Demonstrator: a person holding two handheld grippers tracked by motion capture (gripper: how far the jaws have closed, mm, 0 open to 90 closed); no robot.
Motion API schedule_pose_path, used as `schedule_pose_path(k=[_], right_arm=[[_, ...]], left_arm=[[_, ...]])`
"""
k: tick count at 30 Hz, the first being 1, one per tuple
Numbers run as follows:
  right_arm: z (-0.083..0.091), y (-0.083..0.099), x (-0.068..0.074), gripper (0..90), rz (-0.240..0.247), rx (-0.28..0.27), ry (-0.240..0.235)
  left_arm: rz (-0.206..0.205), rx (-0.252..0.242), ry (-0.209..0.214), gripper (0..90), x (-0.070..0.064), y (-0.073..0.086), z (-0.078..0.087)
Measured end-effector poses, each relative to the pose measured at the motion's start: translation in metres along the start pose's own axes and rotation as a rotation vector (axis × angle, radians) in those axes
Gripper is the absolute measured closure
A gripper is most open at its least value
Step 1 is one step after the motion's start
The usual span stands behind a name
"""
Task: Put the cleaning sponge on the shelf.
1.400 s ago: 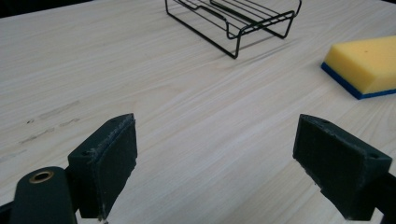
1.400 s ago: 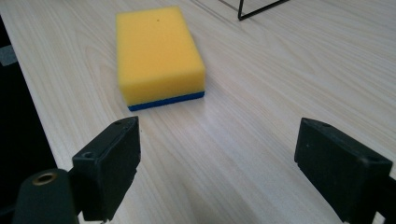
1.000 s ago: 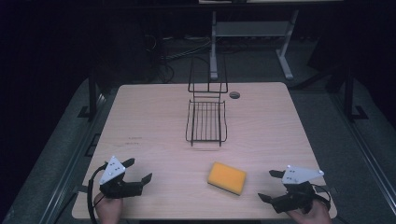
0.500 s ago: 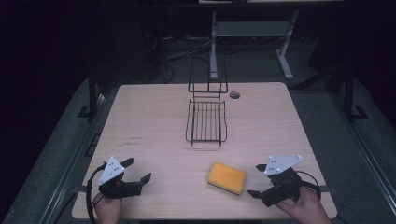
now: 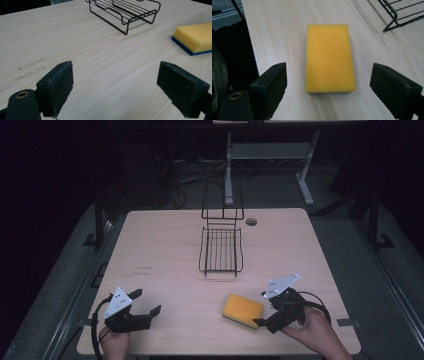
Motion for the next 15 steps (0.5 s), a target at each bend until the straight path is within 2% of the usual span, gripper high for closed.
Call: schedule_pose_path(k=[8,15], right_arm=[[-0.012,-0.007,0.002,14.1,0.017,0.044,-0.013],[-0.032,-0.012,0.005,14.1,0.048,0.098,-0.02]], left_arm=[[0.001,-0.001,0.0,13.0,0.001,0.0,0.001],[0.0,-0.002,-0.001,13.0,0.0,0.0,0.001]])
Point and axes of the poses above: each handheld gripper's, and its own axes: z roughly backward along the jaws, y roughly out of its underside, x roughly to its left, the point moved 10 cm from there along -z, roughly forward along the jaws, and after that the axes turned 12 degrees about y, right-handed, at the moved point
